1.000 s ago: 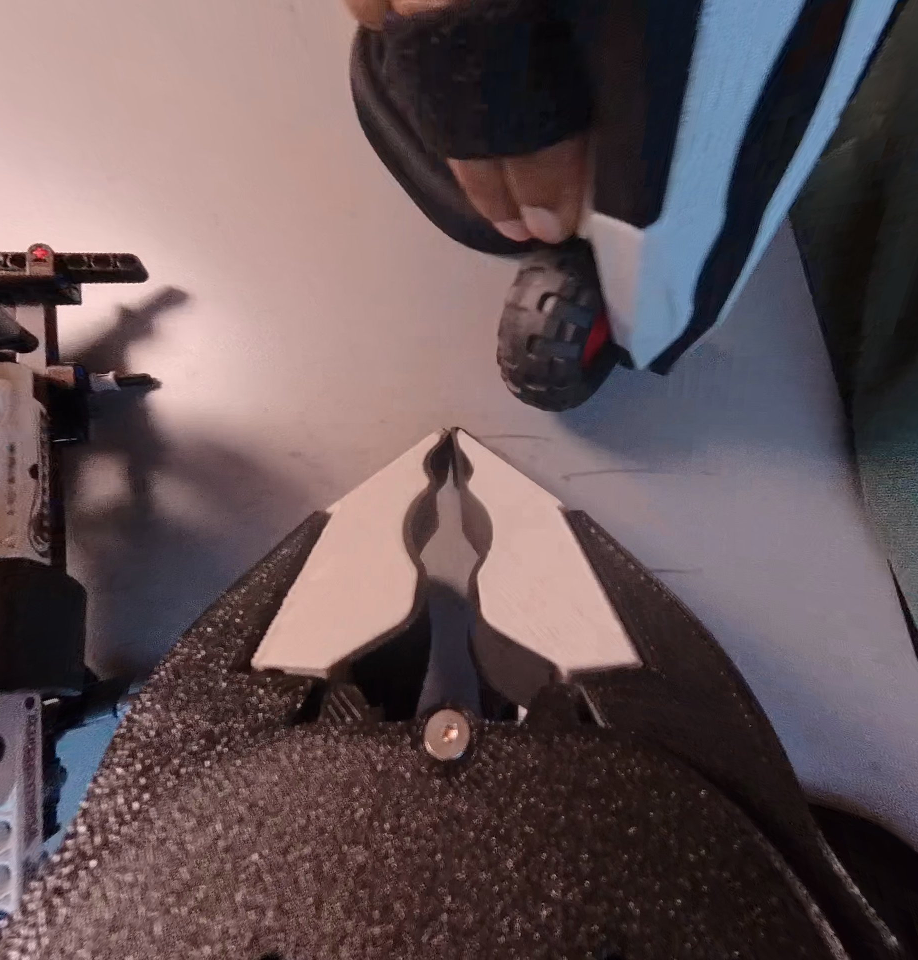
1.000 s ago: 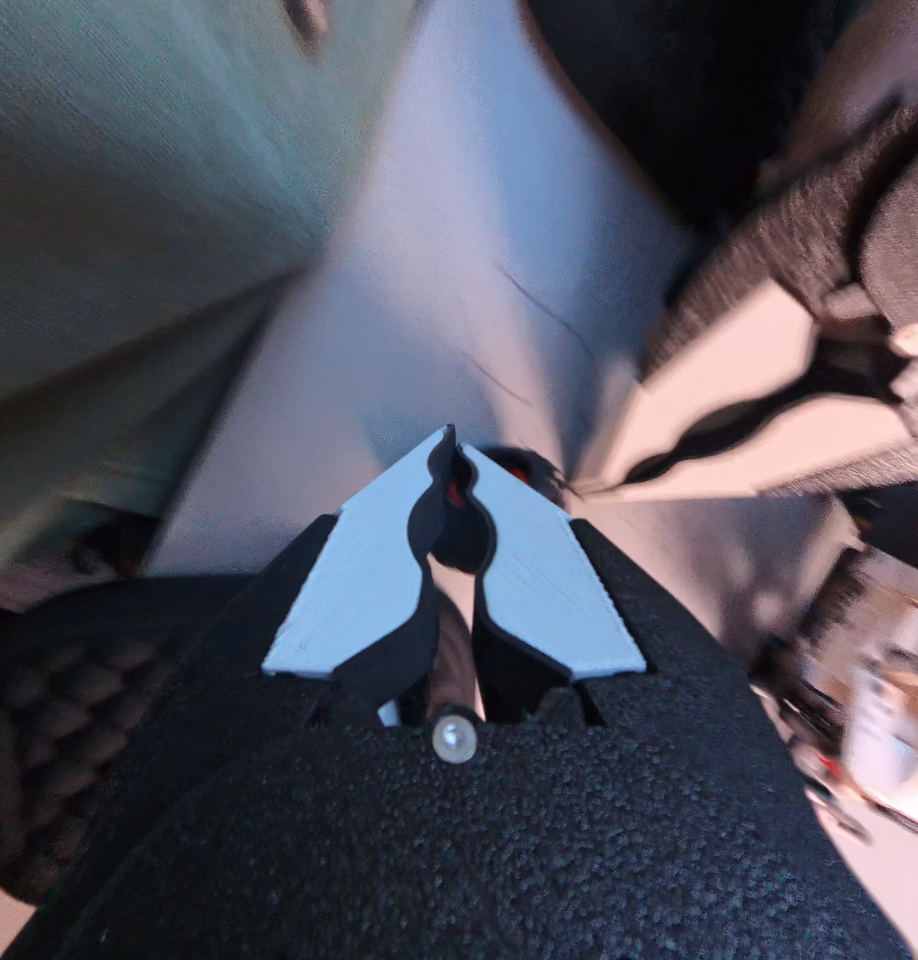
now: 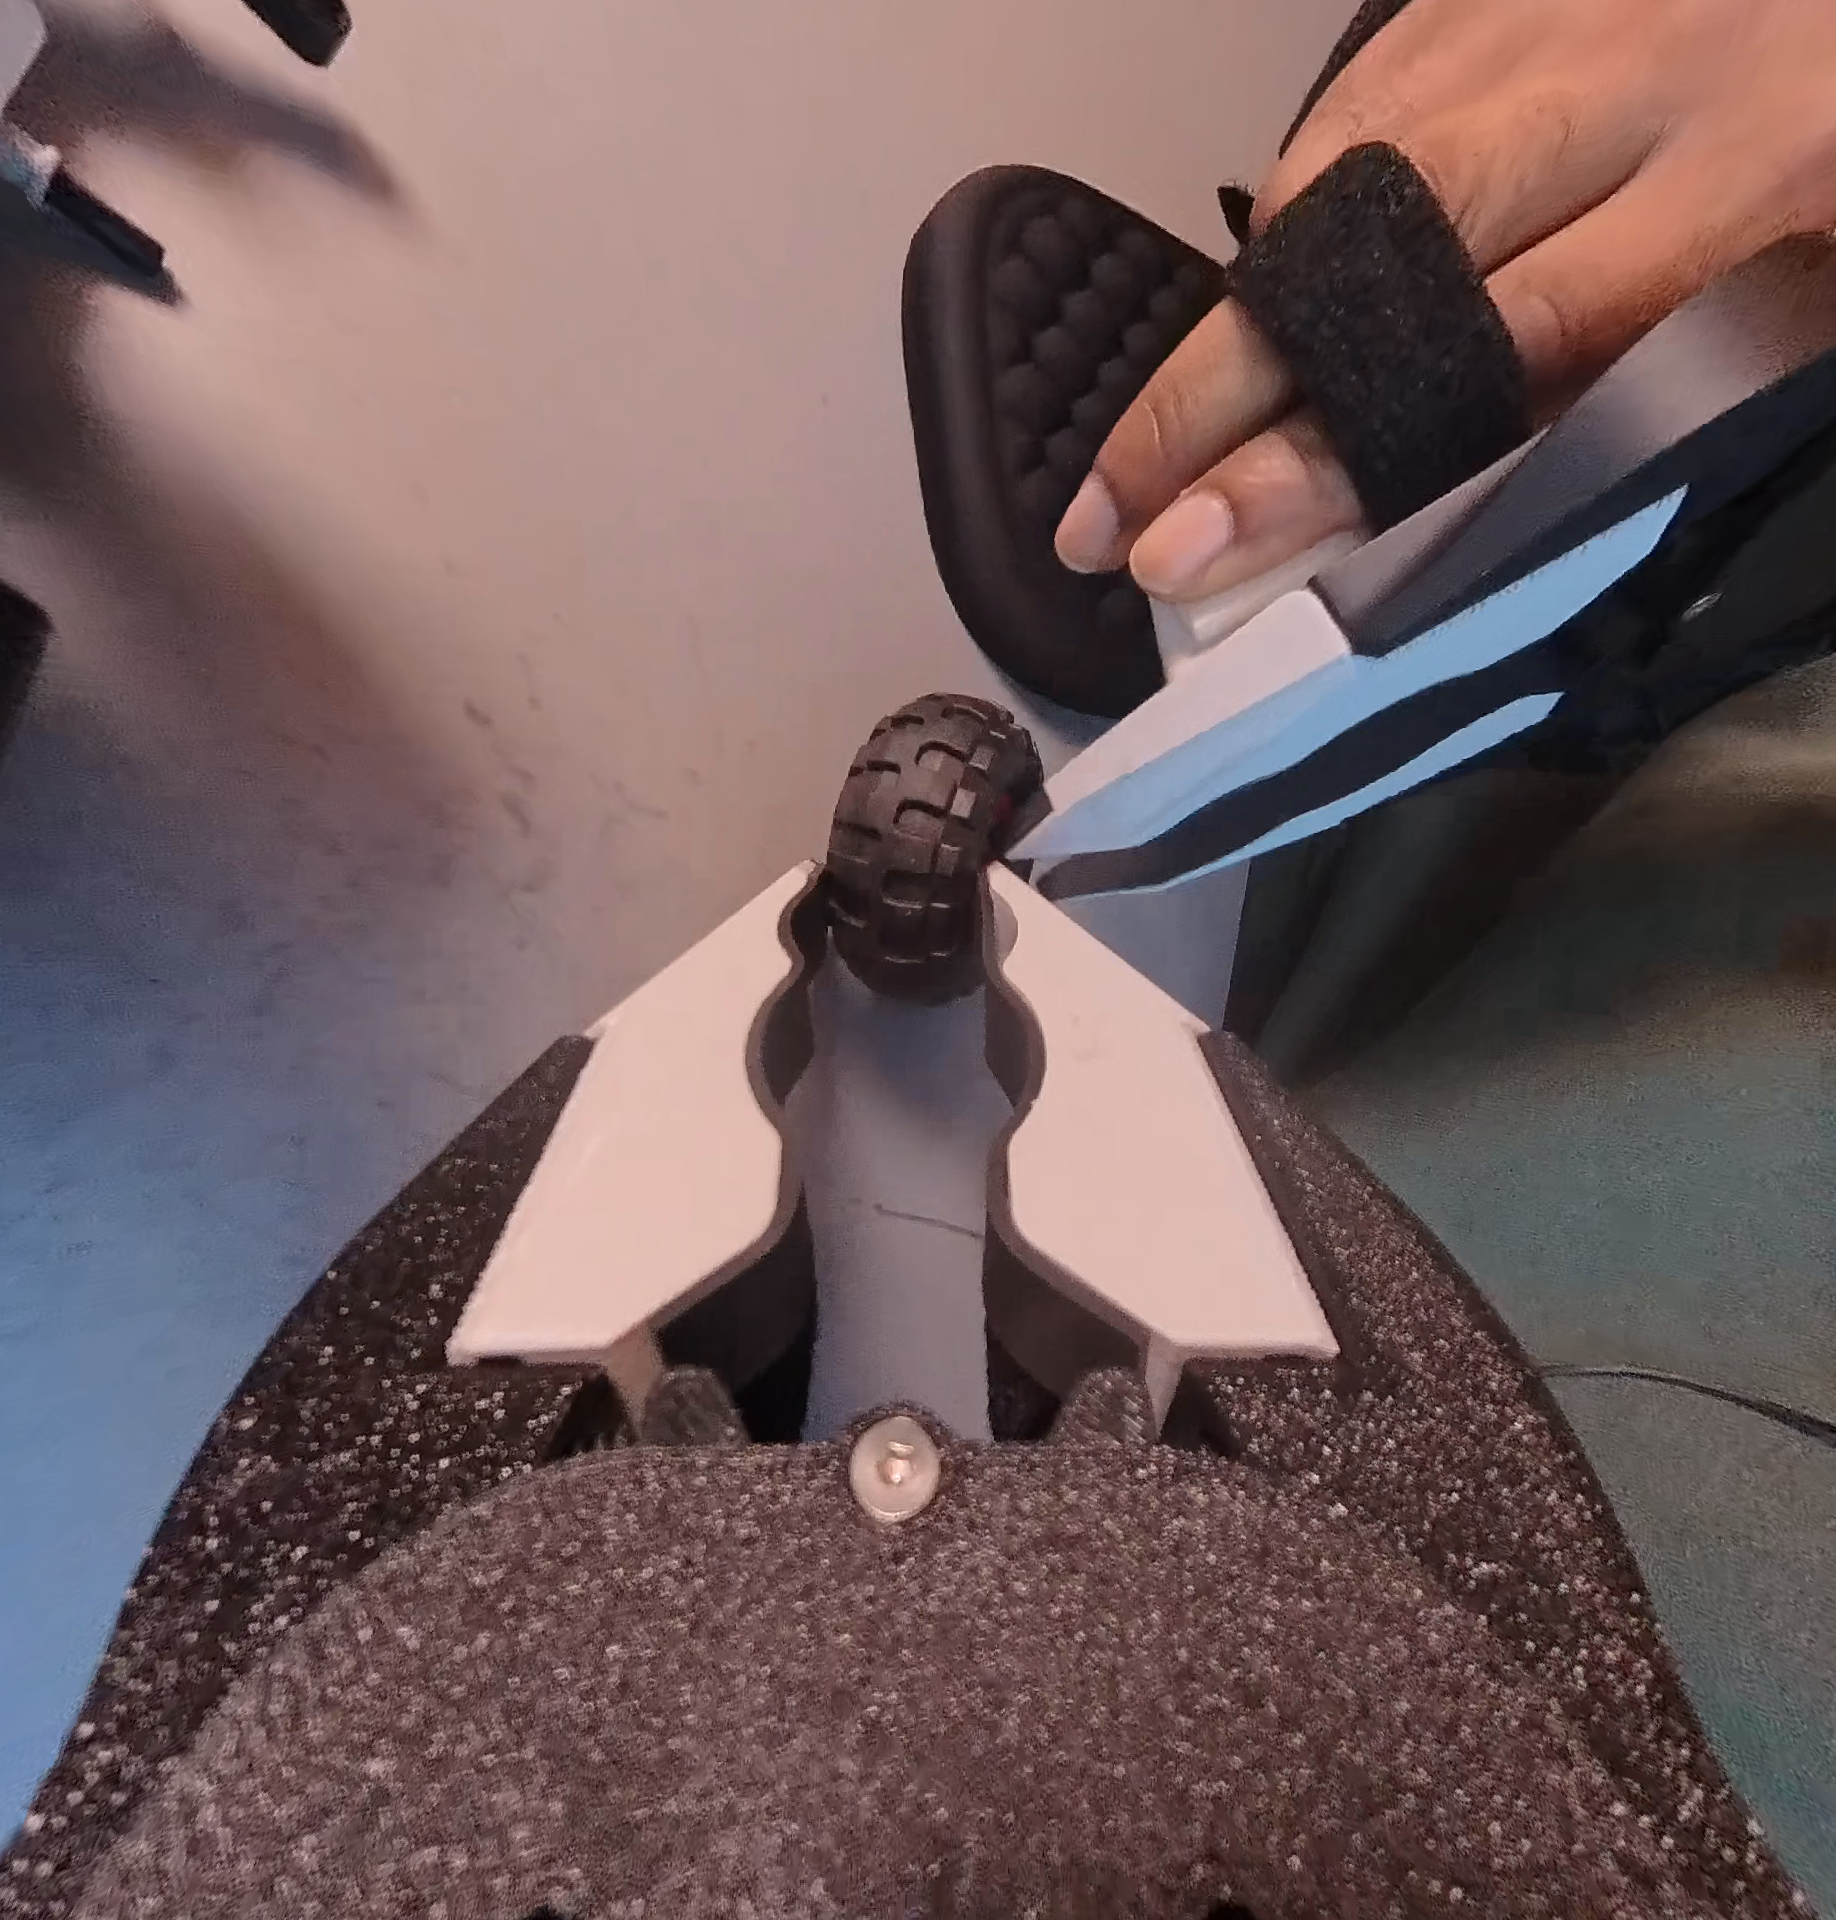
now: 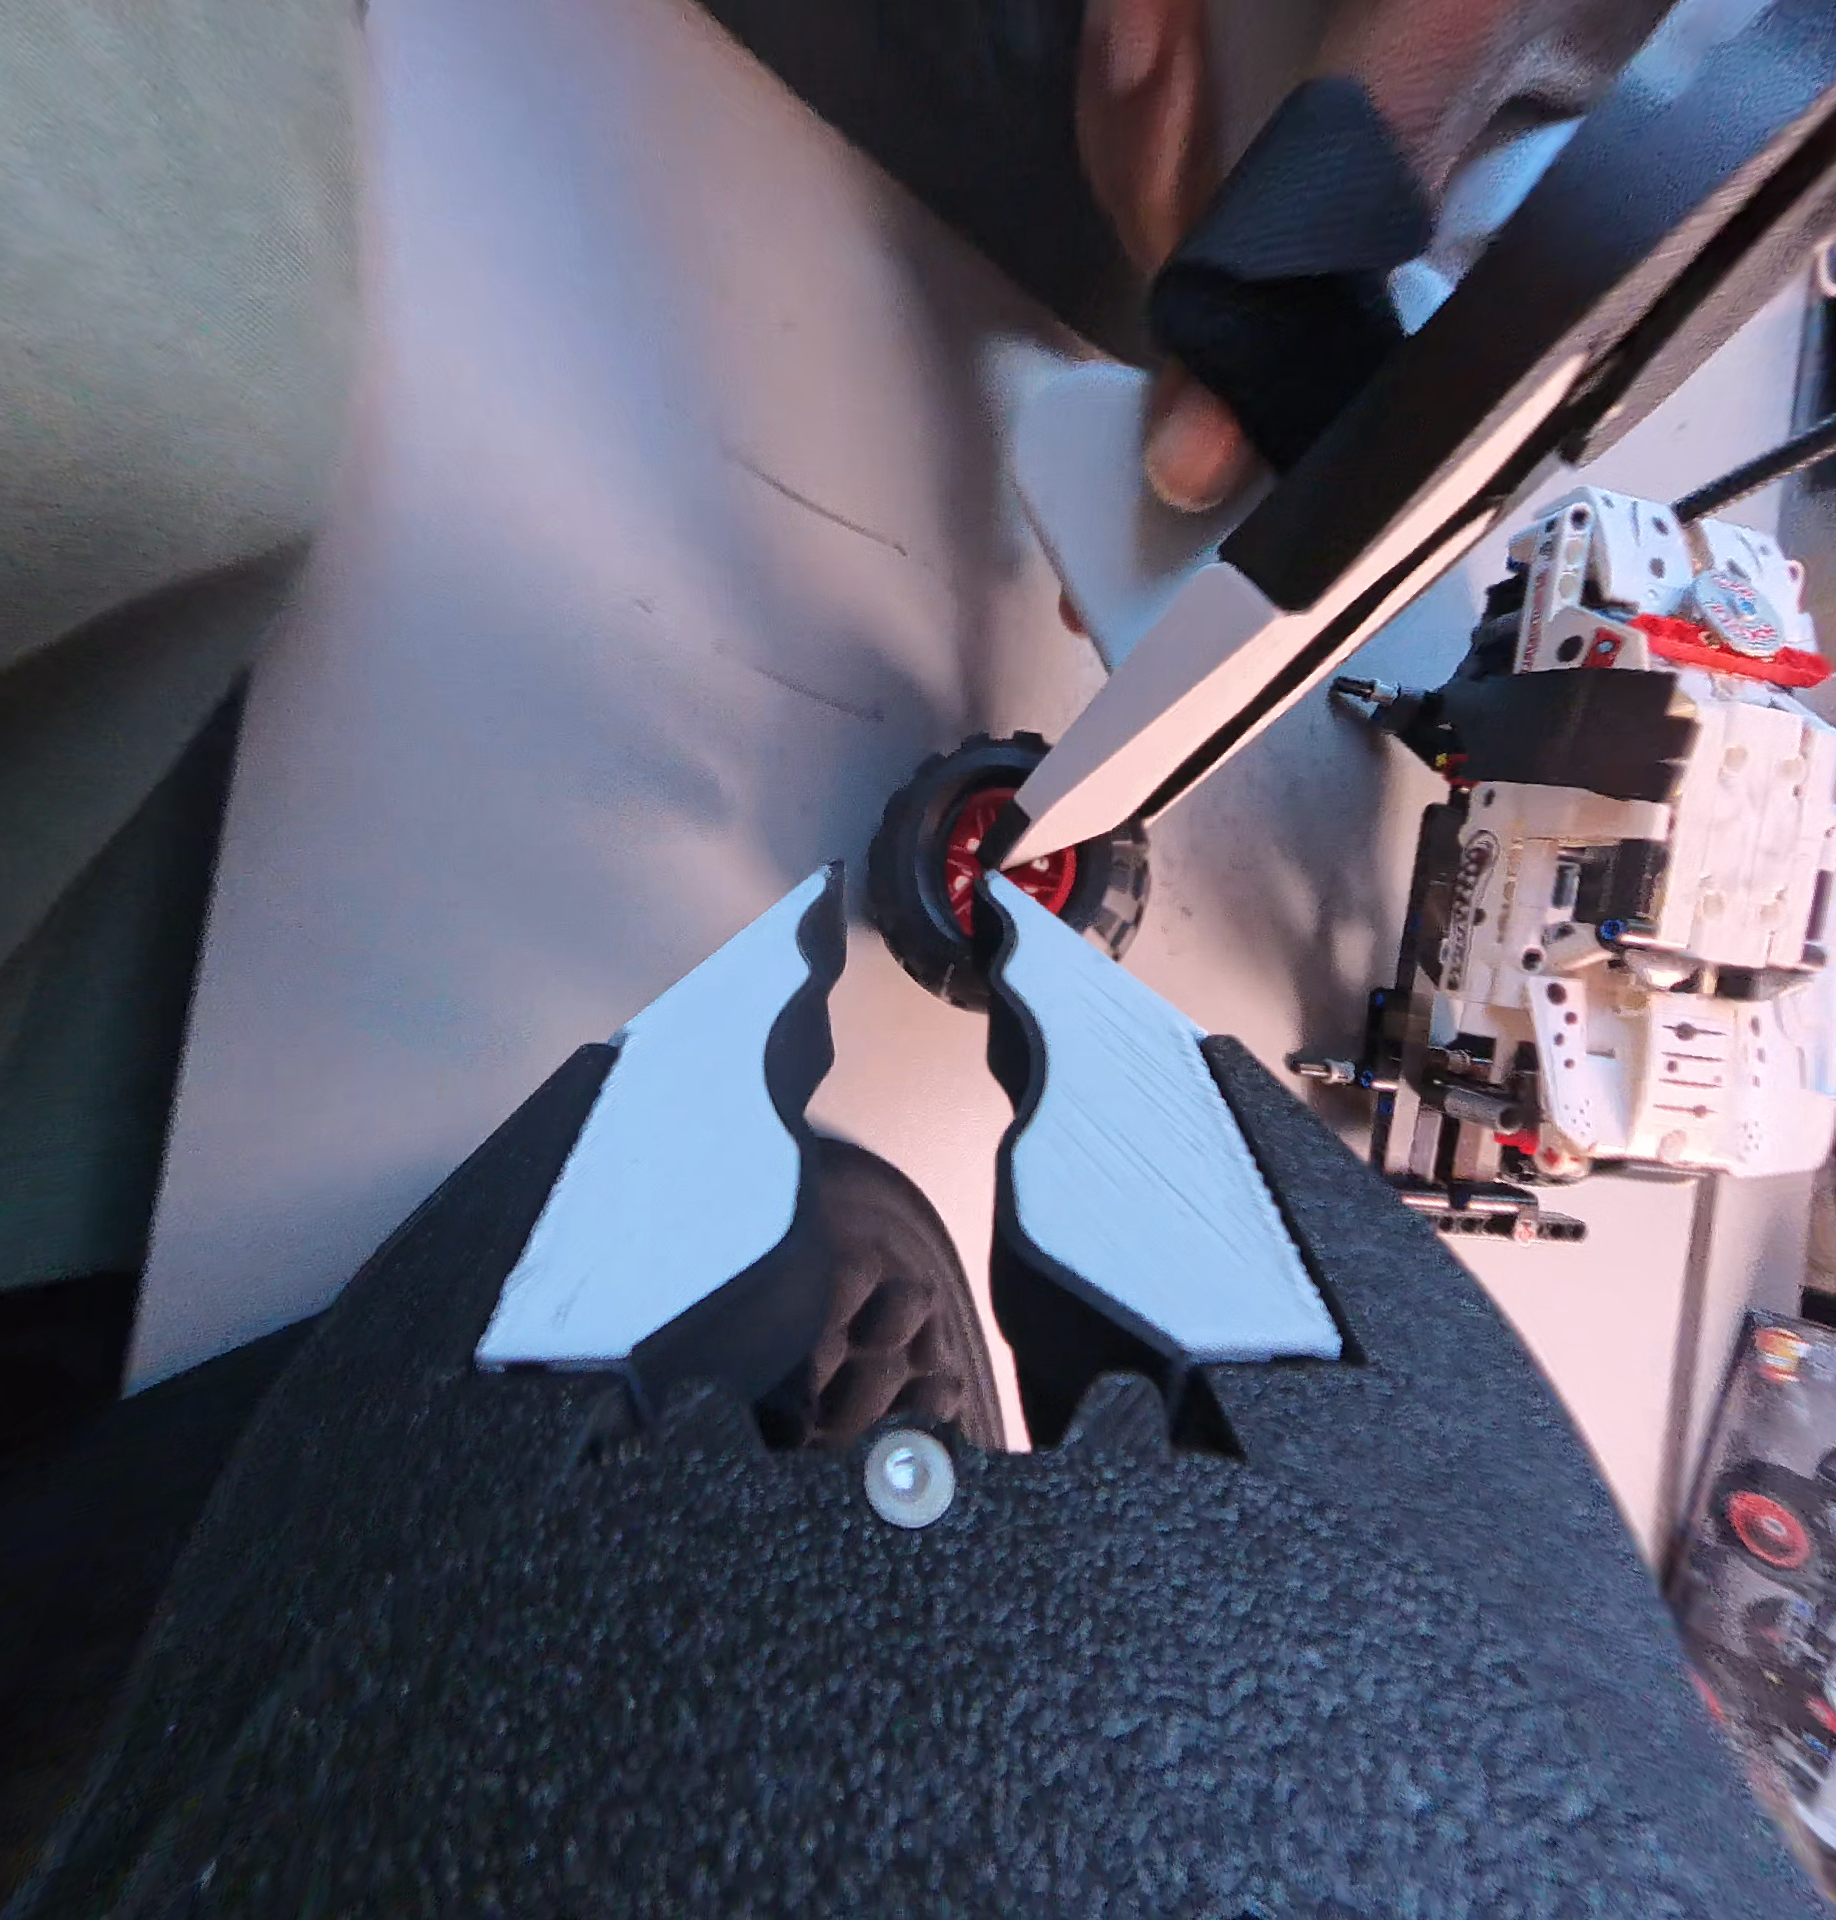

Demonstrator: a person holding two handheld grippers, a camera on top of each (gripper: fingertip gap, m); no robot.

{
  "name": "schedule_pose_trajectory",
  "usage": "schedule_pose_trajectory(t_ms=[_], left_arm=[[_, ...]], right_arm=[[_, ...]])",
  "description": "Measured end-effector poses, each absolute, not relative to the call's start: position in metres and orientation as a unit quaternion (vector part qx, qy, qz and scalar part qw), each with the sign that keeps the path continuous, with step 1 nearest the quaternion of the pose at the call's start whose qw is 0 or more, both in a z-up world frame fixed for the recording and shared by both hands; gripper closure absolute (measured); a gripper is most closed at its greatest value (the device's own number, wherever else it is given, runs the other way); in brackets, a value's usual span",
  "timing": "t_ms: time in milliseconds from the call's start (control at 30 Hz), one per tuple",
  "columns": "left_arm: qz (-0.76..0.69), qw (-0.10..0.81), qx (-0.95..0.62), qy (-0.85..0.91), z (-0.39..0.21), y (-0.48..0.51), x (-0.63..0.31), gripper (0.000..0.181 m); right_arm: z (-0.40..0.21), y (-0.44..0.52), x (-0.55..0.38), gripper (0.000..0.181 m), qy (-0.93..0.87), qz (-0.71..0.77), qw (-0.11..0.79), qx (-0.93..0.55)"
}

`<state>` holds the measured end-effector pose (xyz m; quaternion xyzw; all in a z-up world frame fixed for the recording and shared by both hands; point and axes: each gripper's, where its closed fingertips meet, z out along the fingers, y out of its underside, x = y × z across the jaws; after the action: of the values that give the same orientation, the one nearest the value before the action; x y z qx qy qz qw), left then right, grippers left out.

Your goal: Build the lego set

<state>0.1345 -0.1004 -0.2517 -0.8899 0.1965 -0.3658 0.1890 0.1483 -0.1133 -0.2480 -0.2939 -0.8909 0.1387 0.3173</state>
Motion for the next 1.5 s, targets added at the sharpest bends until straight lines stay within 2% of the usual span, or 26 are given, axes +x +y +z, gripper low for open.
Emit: schedule_pose_trajectory(t_ms=[100, 200, 333, 467, 533, 733, 800, 900, 1000, 1100, 1300, 1500], left_arm=[[-0.354, 0.173, -0.895, 0.21, -0.253, -0.106, 0.126, 0.151], [-0.32, 0.228, -0.87, 0.296, -0.237, -0.102, 0.122, 0.14], [-0.215, 0.294, -0.807, 0.464, -0.242, -0.096, 0.129, 0.112], [-0.161, 0.29, -0.771, 0.543, -0.267, -0.097, 0.137, 0.109], [-0.152, 0.297, -0.775, 0.537, -0.269, -0.092, 0.131, 0.122], [-0.163, 0.297, -0.786, 0.517, -0.271, -0.094, 0.129, 0.123], [-0.177, 0.29, -0.776, 0.532, -0.269, -0.102, 0.131, 0.12], [-0.206, 0.315, -0.757, 0.534, -0.253, -0.109, 0.135, 0.105], [-0.226, 0.375, -0.74, 0.51, -0.227, -0.106, 0.14, 0.136], [-0.312, 0.406, -0.734, 0.447, -0.195, -0.107, 0.143, 0.156], [-0.452, 0.374, -0.75, 0.305, -0.17, -0.105, 0.148, 0.159], [-0.537, 0.311, -0.765, 0.173, -0.172, -0.096, 0.143, 0.16]], right_arm=[[-0.251, -0.109, 0.14, 0.163, -0.892, 0.124, 0.336, -0.275], [-0.252, -0.107, 0.141, 0.169, -0.905, 0.139, 0.319, -0.246], [-0.252, -0.106, 0.141, 0.17, -0.918, 0.179, 0.288, -0.206], [-0.251, -0.106, 0.139, 0.172, -0.92, 0.209, 0.261, -0.204], [-0.251, -0.104, 0.139, 0.172, -0.916, 0.224, 0.248, -0.222], [-0.249, -0.104, 0.136, 0.173, -0.89, 0.273, 0.236, -0.28], [-0.245, -0.111, 0.138, 0.174, -0.87, 0.326, 0.205, -0.309], [-0.221, -0.115, 0.135, 0.174, -0.815, 0.427, 0.159, -0.359], [-0.175, -0.118, 0.136, 0.174, -0.715, 0.578, 0.054, -0.39], [-0.138, -0.102, 0.136, 0.179, -0.608, 0.688, -0.012, -0.395], [-0.122, -0.074, 0.124, 0.181, -0.536, 0.725, 0.023, -0.431], [-0.119, -0.072, 0.124, 0.138, -0.559, 0.689, 0.071, -0.456]])
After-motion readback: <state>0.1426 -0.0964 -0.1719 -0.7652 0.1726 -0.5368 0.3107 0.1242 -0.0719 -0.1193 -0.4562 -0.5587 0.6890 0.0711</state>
